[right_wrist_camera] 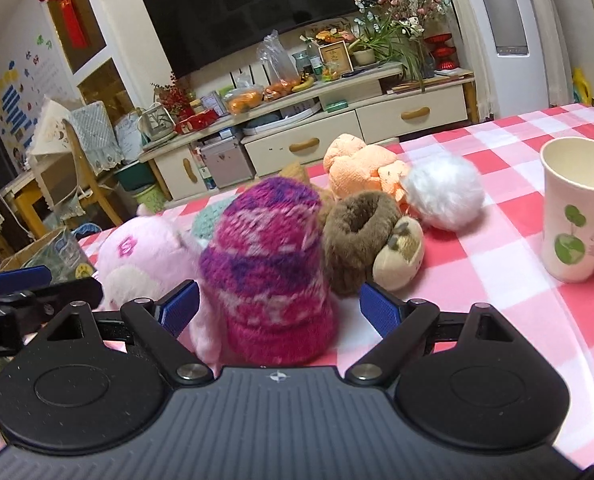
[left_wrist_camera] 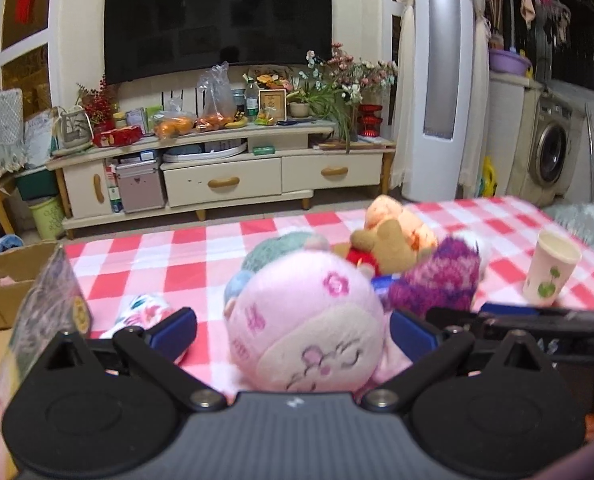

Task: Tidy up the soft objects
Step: 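Grasp the pink plush toy with the left tool while the right tool grasps the purple knit hat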

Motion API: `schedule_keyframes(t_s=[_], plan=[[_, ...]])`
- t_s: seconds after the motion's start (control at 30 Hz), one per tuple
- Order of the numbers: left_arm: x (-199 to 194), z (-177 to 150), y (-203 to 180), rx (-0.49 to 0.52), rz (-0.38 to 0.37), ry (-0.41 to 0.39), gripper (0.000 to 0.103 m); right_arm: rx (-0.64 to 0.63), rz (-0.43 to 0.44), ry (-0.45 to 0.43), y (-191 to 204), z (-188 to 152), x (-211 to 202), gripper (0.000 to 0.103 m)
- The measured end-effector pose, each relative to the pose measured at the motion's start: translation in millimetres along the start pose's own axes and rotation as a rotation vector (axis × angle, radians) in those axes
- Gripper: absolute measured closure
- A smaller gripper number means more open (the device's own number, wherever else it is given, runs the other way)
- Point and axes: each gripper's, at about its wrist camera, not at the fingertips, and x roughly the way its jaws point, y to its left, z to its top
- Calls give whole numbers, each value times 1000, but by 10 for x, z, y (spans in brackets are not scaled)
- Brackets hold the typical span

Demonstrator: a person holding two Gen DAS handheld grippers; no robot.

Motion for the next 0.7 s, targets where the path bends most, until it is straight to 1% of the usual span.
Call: schedule_keyframes(t_s=[0.07, 0.13, 0.27, 0.37, 0.53, 0.7], plan=[[52, 46, 16, -26, -13, -8, 1, 4, 4, 5, -12, 31, 87, 0], [120, 83, 23, -44, -23, 0, 1, 10, 19, 16, -23, 47, 135, 0], [256, 137, 12, -57, -33, 13, 1, 1, 57, 35, -25, 91, 229, 0], [358, 148, 5, -58, -41, 37, 1, -9, 69, 52, -1, 100, 311, 0], [545, 130, 33, -64, -9, 98, 1, -14, 88, 75, 6, 112, 380, 0], [635, 116, 88, -119, -41, 119, 1, 6, 98, 84, 3, 102, 386, 0]])
